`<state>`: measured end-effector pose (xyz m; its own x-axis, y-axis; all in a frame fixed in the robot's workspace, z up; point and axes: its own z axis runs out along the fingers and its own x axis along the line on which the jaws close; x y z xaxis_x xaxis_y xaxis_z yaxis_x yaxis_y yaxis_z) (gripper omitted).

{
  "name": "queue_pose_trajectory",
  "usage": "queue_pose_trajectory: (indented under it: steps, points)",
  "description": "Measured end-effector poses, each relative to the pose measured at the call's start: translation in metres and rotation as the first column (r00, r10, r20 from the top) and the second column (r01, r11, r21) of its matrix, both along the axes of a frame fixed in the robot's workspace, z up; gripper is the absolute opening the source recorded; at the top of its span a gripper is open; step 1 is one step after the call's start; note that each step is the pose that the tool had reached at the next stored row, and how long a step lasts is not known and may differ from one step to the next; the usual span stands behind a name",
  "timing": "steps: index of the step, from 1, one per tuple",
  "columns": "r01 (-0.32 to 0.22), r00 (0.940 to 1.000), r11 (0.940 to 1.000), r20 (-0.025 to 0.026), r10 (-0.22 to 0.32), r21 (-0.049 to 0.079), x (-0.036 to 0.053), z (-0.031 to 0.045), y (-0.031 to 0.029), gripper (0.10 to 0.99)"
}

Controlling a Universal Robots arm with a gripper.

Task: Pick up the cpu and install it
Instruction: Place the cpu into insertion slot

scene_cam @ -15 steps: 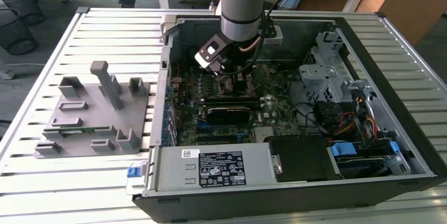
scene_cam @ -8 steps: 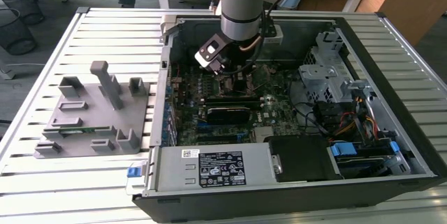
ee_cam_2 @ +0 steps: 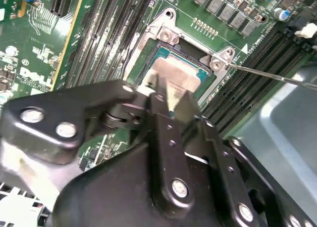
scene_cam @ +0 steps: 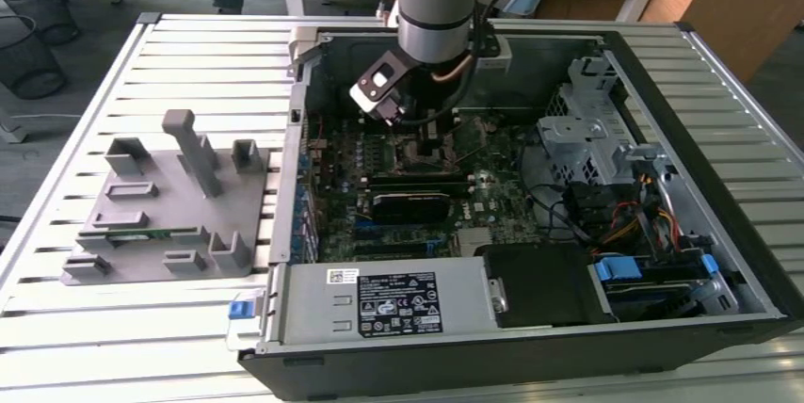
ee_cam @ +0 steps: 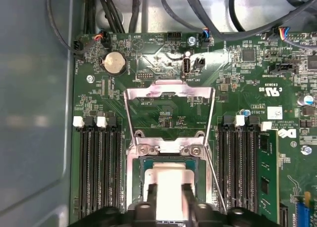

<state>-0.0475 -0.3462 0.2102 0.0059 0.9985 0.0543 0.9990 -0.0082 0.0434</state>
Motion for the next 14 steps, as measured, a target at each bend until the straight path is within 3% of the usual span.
queue_pose_trajectory:
  steps: [1, 4, 5, 6, 14]
  points:
    - [0.000, 1.0000, 1.0000, 0.0000, 0.000, 0.000, 0.0000, 0.0011, 0.0000, 0.345]
    - [0.000, 1.0000, 1.0000, -0.0004, 0.000, 0.000, 0.0001, 0.0036, 0.0000, 0.169]
    - [0.000, 1.0000, 1.0000, -0.0005, 0.000, 0.000, 0.0001, 0.0042, 0.0000, 0.169]
    - [0.000, 1.0000, 1.0000, -0.0006, 0.000, 0.000, 0.0001, 0.0046, 0.0000, 0.110]
    - [0.001, 1.0000, 1.0000, -0.0006, -0.001, 0.000, 0.0001, 0.0075, 0.0000, 0.106]
